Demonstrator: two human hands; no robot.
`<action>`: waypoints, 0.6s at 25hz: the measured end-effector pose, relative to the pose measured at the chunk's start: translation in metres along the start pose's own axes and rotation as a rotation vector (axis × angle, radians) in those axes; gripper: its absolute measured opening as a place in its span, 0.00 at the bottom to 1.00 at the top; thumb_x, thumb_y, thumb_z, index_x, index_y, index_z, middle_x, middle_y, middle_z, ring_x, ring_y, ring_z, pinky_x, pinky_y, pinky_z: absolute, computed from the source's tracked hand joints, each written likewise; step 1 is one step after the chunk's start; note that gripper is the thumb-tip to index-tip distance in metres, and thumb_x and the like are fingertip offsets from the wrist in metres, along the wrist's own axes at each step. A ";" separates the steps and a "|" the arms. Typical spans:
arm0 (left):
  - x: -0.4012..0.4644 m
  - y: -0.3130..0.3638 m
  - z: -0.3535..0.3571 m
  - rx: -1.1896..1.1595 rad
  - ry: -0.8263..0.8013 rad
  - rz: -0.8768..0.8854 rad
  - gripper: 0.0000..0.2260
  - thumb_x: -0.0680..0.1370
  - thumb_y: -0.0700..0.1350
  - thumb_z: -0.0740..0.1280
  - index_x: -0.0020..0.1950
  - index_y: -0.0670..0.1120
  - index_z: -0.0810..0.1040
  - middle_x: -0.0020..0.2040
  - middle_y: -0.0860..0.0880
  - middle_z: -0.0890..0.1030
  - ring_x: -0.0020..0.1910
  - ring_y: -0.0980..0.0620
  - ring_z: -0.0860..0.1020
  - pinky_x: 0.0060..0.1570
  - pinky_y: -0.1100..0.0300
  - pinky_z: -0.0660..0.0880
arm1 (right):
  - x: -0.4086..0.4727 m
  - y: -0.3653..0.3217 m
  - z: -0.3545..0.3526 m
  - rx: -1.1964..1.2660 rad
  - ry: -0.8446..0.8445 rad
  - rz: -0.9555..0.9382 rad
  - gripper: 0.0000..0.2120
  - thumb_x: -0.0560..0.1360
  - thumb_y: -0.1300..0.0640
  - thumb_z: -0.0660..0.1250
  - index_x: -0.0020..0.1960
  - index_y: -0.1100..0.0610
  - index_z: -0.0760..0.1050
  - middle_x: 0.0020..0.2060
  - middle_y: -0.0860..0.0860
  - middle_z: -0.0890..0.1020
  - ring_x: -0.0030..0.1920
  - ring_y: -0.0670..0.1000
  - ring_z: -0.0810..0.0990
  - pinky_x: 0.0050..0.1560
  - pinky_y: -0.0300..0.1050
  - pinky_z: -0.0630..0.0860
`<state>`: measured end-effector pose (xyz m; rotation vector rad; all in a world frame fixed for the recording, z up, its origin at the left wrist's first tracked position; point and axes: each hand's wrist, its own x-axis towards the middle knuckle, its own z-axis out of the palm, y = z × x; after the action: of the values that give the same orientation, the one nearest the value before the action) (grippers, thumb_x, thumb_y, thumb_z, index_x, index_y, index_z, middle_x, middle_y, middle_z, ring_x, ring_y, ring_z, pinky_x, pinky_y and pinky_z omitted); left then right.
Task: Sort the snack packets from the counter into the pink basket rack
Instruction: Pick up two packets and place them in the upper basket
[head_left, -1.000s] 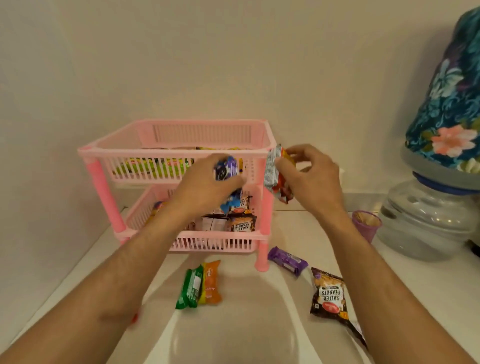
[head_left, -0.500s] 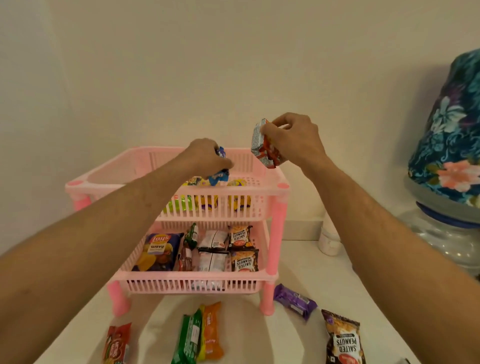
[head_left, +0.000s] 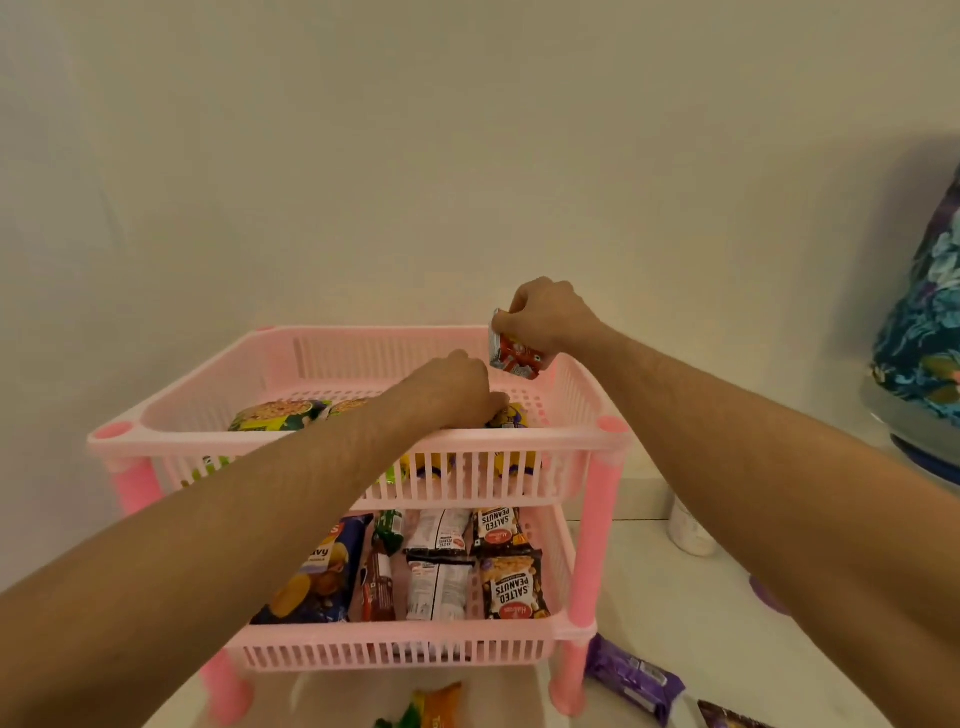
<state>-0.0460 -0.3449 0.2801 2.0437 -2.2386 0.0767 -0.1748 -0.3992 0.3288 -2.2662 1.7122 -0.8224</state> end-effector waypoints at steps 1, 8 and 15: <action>0.001 -0.001 0.002 0.002 0.013 0.013 0.18 0.80 0.58 0.58 0.36 0.46 0.67 0.36 0.49 0.66 0.36 0.49 0.71 0.36 0.56 0.66 | 0.005 0.000 0.005 -0.036 -0.025 -0.003 0.17 0.73 0.47 0.67 0.50 0.61 0.79 0.46 0.58 0.82 0.37 0.58 0.85 0.36 0.49 0.83; 0.002 0.001 0.005 -0.050 -0.102 0.021 0.08 0.76 0.48 0.65 0.51 0.45 0.79 0.44 0.48 0.80 0.38 0.52 0.76 0.34 0.60 0.71 | 0.031 0.006 0.038 -0.250 -0.160 -0.002 0.19 0.74 0.47 0.68 0.57 0.61 0.77 0.51 0.59 0.80 0.45 0.58 0.83 0.36 0.45 0.80; 0.001 -0.009 0.002 -0.117 0.035 -0.134 0.11 0.74 0.51 0.68 0.54 0.48 0.79 0.46 0.49 0.80 0.44 0.49 0.78 0.41 0.56 0.74 | 0.041 0.012 0.058 -0.388 -0.288 0.015 0.20 0.76 0.48 0.68 0.61 0.60 0.75 0.46 0.55 0.78 0.39 0.55 0.81 0.35 0.44 0.78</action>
<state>-0.0373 -0.3472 0.2778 2.1061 -2.0287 -0.0284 -0.1466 -0.4516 0.2879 -2.4519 1.8698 -0.1495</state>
